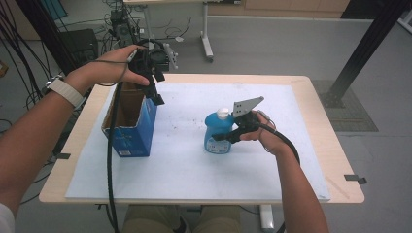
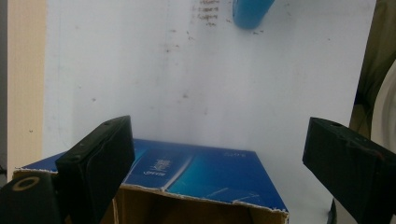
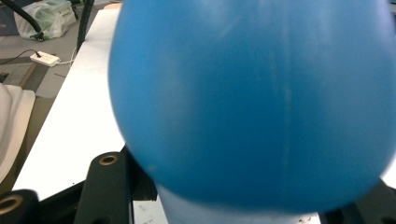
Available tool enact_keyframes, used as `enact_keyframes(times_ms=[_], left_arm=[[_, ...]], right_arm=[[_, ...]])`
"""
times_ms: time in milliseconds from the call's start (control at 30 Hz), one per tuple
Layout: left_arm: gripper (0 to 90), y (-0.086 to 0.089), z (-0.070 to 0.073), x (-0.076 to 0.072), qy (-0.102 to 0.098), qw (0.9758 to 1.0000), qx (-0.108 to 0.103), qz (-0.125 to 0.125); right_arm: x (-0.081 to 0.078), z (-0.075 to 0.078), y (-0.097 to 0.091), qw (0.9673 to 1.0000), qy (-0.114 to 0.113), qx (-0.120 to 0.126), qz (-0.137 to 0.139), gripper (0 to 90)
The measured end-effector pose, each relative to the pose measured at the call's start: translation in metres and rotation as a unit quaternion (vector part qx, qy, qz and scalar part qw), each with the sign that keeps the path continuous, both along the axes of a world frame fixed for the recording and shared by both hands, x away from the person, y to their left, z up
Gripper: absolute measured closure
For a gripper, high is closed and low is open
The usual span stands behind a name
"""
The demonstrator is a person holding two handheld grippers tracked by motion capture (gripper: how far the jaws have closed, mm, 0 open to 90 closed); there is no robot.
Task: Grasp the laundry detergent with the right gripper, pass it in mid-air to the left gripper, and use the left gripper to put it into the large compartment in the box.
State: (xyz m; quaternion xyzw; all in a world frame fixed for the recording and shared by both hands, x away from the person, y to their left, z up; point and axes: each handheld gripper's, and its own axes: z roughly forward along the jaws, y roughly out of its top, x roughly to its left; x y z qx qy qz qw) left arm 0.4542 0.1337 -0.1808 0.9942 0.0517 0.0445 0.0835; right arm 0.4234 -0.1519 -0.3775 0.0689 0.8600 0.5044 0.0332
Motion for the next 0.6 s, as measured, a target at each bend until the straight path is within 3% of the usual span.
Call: enact_keyframes(times_ms=[600], left_arm=[[9.5,-0.0017,0.0,0.0002,-0.001,1.0,0.006,-0.004]], right_arm=[[0.0002,0.0003,0.0003,1.0,0.0,-0.002,0.001,42.1]])
